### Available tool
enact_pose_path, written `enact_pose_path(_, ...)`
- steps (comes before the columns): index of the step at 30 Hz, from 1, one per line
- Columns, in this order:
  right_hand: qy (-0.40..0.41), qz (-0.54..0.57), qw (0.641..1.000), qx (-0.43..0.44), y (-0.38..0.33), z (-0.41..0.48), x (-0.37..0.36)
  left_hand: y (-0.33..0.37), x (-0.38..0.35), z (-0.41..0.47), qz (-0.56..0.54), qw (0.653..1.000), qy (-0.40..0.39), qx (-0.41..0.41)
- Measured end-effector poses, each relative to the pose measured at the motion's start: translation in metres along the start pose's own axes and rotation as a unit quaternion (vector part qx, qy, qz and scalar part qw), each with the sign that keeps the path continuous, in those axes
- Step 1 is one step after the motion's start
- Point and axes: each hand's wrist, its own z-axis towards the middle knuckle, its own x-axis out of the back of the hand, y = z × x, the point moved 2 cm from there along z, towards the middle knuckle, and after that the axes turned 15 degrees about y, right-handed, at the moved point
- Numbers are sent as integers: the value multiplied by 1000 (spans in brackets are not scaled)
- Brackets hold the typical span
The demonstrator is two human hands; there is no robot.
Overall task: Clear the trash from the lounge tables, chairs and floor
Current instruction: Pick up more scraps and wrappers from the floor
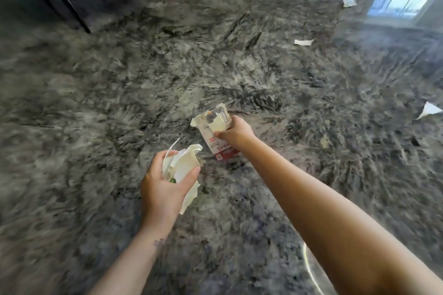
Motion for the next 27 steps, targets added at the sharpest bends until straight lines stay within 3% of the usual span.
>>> enact_pose_path(6,56,-127,988,69,-42,27,-66,-30,26,12,-25,999,29,25)
enact_pose_path(12,46,-194,974,105,-46,36,-96,-52,36,13,-2,997,46,54)
enact_pose_path(19,28,-126,990,50,-46,29,-99,-50,41,12,41,997,53,46)
enact_pose_path(27,63,-5,998,28,-29,11,-63,-24,20,2,11,999,25,17)
